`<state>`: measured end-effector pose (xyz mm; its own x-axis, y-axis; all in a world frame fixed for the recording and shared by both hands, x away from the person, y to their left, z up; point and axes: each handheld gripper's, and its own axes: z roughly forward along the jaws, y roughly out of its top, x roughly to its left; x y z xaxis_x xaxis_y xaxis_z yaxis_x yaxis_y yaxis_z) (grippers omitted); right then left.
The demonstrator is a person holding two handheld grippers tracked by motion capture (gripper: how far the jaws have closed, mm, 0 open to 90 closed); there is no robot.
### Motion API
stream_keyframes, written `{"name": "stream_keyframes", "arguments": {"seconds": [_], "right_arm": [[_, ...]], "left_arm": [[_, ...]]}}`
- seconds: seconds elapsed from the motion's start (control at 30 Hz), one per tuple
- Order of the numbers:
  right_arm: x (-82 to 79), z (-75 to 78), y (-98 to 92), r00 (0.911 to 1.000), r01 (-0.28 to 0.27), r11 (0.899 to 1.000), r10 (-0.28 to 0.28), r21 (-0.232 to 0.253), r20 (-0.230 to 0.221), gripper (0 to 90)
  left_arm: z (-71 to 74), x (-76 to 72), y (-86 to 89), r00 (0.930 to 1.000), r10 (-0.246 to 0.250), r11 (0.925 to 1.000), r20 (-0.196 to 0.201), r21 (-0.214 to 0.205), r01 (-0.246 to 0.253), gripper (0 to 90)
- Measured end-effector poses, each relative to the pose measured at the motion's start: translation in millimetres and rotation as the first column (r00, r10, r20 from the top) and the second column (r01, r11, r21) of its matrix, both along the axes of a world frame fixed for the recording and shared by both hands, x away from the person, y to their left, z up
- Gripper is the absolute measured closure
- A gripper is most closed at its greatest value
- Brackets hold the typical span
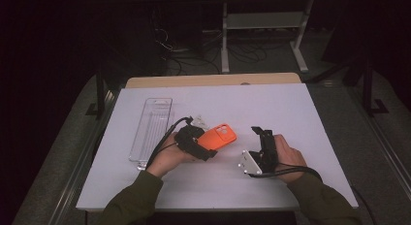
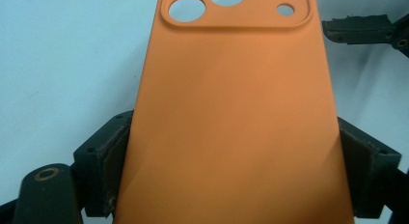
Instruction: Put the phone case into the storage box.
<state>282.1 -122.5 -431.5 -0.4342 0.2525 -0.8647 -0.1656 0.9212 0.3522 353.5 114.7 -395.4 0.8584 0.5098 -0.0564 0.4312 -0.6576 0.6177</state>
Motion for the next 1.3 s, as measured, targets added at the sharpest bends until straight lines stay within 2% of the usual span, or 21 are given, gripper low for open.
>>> {"name": "stream_keyframes", "arguments": {"seconds": [0.03, 0.07, 0.13, 0.17, 0.3, 0.37, 0.4, 0.47, 0.57, 0.6, 0.77, 0.83, 0.87, 0.93, 0.97, 1.0, 1.03, 1.1, 1.13, 1.17, 1.3], "right_arm": [[-0.2, -0.2, 0.3, 1.0, 0.0, 1.0, 0.0, -0.007, 0.006, 0.0], [-0.7, -1.2, 1.2, 0.9999, 0.002, 1.0, -0.002, 0.006, 0.01, 0.0], [-0.7, -1.5, 1.5, 0.9998, -0.004, 1.0, 0.004, -0.005, 0.021, 0.0], [-0.9, -1.5, 1.5, 0.9997, -0.005, 1.0, 0.005, -0.008, 0.025, 0.0], [-1.7, -2.9, 2.0, 0.9984, -0.005, 0.999, 0.006, -0.031, 0.056, 0.0], [-2.7, -3.4, 2.4, 0.9993, -0.005, 0.999, 0.006, -0.039, 0.037, 0.0], [-2.3, -2.8, 2.6, 0.998, -0.012, 0.999, 0.015, -0.046, 0.061, 0.0], [-2.3, -3.3, 2.9, 0.9979, -0.023, 0.998, 0.026, -0.059, 0.059, 0.0], [-3.5, -4.1, 4.4, 0.9973, -0.019, 0.998, 0.023, -0.055, 0.07, 0.0], [-2.6, -3.5, 4.5, 0.9959, -0.031, 0.997, 0.037, -0.075, 0.082, 0.0], [-4.3, -3.9, 6.2, 0.9956, -0.029, 0.996, 0.037, -0.085, 0.086, 0.0], [-5.2, -4.2, 7.6, 0.9959, -0.025, 0.997, 0.032, -0.071, 0.085, 0.0], [-4.3, -3.2, 7.8, 0.994, -0.04, 0.994, 0.049, -0.099, 0.098, 0.0], [-5.7, -3.2, 8.9, 0.9941, -0.034, 0.993, 0.046, -0.115, 0.099, 0.0], [-5.7, -3.0, 9.5, 0.9942, -0.037, 0.992, 0.049, -0.122, 0.096, 0.0], [-6.9, -3.2, 11.1, 0.996, -0.031, 0.993, 0.04, -0.11, 0.079, 0.0], [-7.0, -3.4, 11.3, 0.9957, -0.031, 0.992, 0.042, -0.125, 0.083, 0.0], [-7.9, -2.8, 13.7, 0.9934, -0.028, 0.992, 0.041, -0.119, 0.107, 0.0], [-10.0, -4.1, 14.9, 0.9956, -0.014, 0.995, 0.023, -0.103, 0.091, 0.0], [-10.2, -3.4, 15.7, 0.9951, -0.019, 0.995, 0.029, -0.101, 0.095, 0.0], [-13.3, -1.8, 19.2, 0.9936, -0.026, 0.994, 0.038, -0.105, 0.106, 0.0]], "left_arm": [[0.0, -0.1, 0.0, 1.0, -0.001, 1.0, 0.003, 0.0, 0.001, 14.8], [0.3, -0.1, 0.0, 1.0, -0.003, 1.0, 0.0, 0.002, 0.003, 14.8], [0.6, -0.3, -0.1, 1.0, -0.002, 1.0, 0.001, 0.001, 0.002, 14.9], [0.2, -0.9, -0.8, 1.0, 0.009, 0.9999, 0.0, -0.014, -0.009, 14.9], [0.6, -0.8, -0.6, 1.0, 0.009, 0.9999, 0.004, -0.015, -0.009, 14.9], [0.7, -0.4, -0.6, 1.0, 0.005, 0.9999, 0.008, -0.013, -0.005, 14.9], [0.7, -0.5, -0.7, 1.0, 0.005, 0.9999, 0.007, -0.014, -0.005, 14.9], [1.1, -0.7, -0.9, 1.0, 0.005, 0.9999, 0.005, -0.013, -0.005, 14.8], [1.6, -0.9, -1.0, 1.0, 0.002, 0.9999, 0.006, -0.013, -0.002, 14.9], [1.7, -1.2, -1.2, 1.0, 0.003, 0.9999, 0.005, -0.014, -0.003, 14.9], [2.3, -2.4, -2.6, 1.0, 0.0, 0.9999, 0.009, -0.016, 0.0, 14.9], [2.8, -2.4, -2.9, 0.9999, -0.008, 0.9999, 0.014, -0.011, 0.008, 14.9], [2.7, -2.5, -3.4, 0.9998, -0.009, 0.9999, 0.018, -0.011, 0.009, 14.9], [2.6, -3.3, -4.6, 0.9999, -0.005, 0.9999, 0.016, -0.014, 0.005, 14.9], [2.9, -2.8, -4.1, 0.9996, -0.022, 0.9998, 0.021, 0.005, 0.022, 14.9], [3.3, -3.1, -4.7, 0.9996, -0.023, 0.9997, 0.017, 0.009, 0.022, 14.9], [2.6, -3.4, -5.5, 0.9994, -0.025, 0.9997, 0.022, 0.008, 0.025, 14.9], [2.0, -4.1, -7.0, 0.9993, -0.03, 0.9995, 0.023, 0.011, 0.029, 14.9], [1.6, -4.4, -7.4, 0.9991, -0.032, 0.9994, 0.026, 0.012, 0.032, 14.9], [1.8, -5.0, -8.1, 0.9993, -0.033, 0.9994, 0.017, 0.014, 0.033, 14.9], [1.3, -4.9, -9.0, 0.9987, -0.043, 0.999, 0.028, 0.016, 0.043, 14.9]]}}
